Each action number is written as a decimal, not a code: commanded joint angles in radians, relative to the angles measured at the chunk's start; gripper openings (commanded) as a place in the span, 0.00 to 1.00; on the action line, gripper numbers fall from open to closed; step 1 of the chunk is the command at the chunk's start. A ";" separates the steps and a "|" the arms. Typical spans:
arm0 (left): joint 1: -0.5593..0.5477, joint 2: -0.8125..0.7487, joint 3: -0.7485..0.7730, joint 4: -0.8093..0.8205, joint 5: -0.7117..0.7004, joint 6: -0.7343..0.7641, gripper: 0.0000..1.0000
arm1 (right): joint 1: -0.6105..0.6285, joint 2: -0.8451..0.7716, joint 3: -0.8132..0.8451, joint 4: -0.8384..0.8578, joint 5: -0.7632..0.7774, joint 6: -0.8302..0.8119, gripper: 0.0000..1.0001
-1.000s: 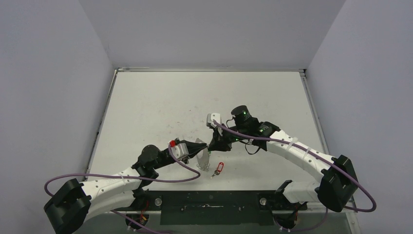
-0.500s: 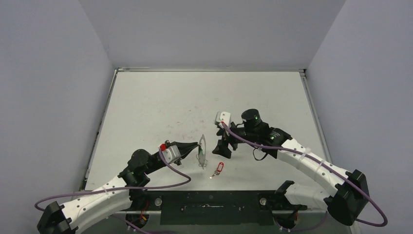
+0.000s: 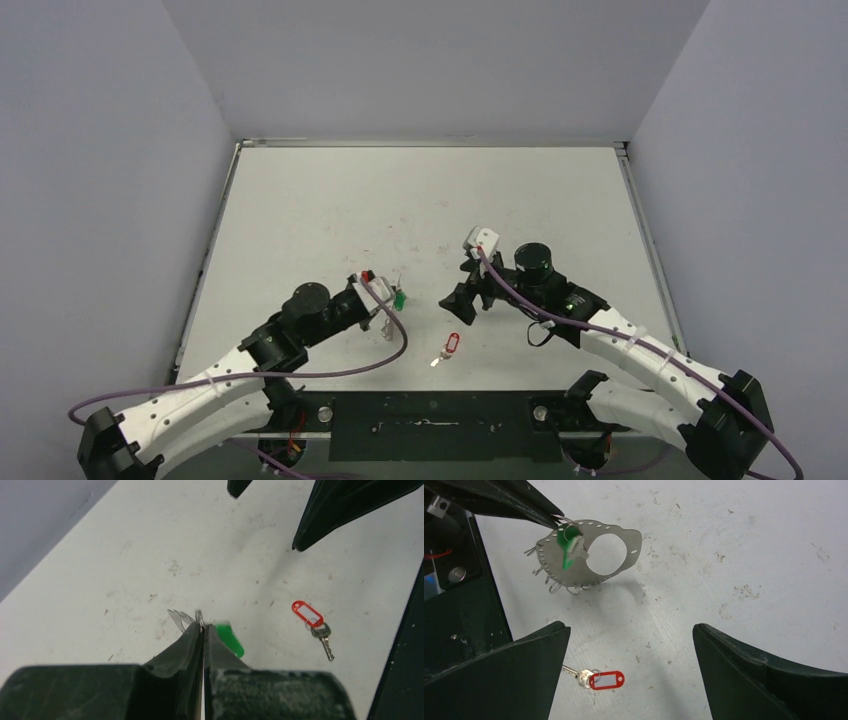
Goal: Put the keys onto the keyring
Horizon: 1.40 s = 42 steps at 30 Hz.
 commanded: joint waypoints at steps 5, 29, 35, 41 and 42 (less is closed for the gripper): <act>-0.004 0.378 0.055 0.301 0.047 -0.021 0.00 | -0.016 -0.139 -0.118 0.181 0.314 0.257 1.00; 0.017 0.314 0.067 0.021 -0.435 -0.599 0.92 | -0.032 0.004 -0.104 0.007 0.365 0.523 1.00; 0.036 0.264 0.065 -0.303 -0.468 -0.879 0.89 | -0.032 0.136 -0.068 0.027 0.267 0.544 0.96; 0.042 0.239 0.011 -0.429 -0.442 -1.107 0.81 | 0.005 0.243 -0.009 0.005 0.258 0.534 0.82; 0.044 0.230 0.001 -0.434 -0.433 -1.124 0.80 | 0.024 0.256 0.009 -0.014 0.286 0.524 0.81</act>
